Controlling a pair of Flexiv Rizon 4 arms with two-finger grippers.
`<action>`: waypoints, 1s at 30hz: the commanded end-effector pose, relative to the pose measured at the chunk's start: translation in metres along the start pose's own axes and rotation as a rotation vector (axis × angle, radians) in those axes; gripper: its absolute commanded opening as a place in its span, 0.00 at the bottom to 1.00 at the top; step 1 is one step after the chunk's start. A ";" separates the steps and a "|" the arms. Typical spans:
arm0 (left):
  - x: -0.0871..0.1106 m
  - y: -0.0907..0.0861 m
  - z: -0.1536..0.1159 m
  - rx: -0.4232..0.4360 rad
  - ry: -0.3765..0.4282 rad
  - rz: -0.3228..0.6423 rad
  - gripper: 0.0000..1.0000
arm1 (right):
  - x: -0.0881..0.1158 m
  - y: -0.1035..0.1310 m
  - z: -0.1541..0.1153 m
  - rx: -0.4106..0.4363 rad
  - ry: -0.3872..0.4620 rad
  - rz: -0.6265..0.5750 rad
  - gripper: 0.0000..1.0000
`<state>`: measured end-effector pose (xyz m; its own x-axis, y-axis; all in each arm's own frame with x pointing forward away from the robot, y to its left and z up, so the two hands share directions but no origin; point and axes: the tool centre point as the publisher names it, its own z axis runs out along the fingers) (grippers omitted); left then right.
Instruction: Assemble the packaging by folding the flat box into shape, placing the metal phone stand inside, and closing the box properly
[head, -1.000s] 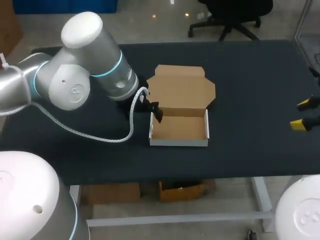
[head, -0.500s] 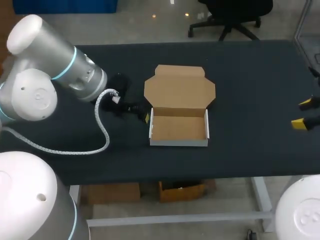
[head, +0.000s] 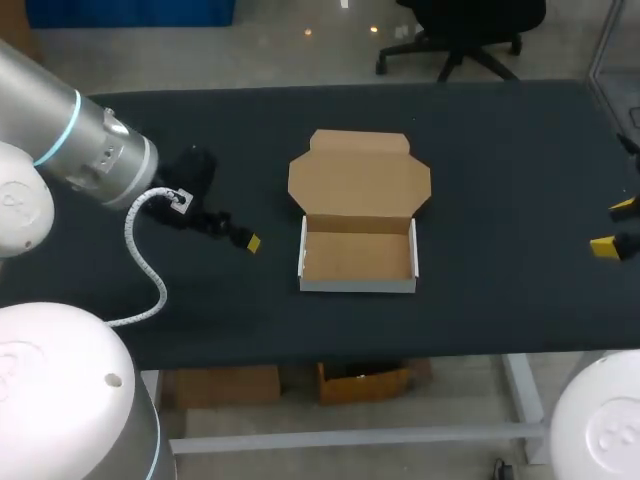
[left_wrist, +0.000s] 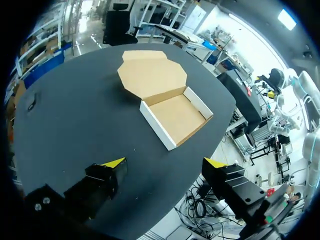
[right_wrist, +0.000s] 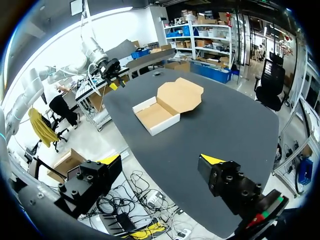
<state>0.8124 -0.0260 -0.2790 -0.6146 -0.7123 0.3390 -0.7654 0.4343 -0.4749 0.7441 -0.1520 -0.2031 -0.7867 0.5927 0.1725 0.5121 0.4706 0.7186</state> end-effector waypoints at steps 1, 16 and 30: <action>0.007 0.015 -0.031 0.037 -0.039 -0.001 1.00 | 0.007 -0.003 -0.008 -0.010 -0.024 0.003 1.00; 0.009 0.027 -0.080 -0.057 -0.144 -0.121 1.00 | 0.002 -0.008 -0.025 -0.016 -0.055 0.123 1.00; 0.013 0.027 -0.115 -0.056 -0.129 -0.160 1.00 | 0.005 -0.012 -0.043 0.031 -0.052 0.211 1.00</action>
<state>0.7689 0.0340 -0.2026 -0.4515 -0.8419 0.2956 -0.8663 0.3342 -0.3712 0.7235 -0.1811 -0.1861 -0.6432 0.7122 0.2812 0.6744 0.3530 0.6485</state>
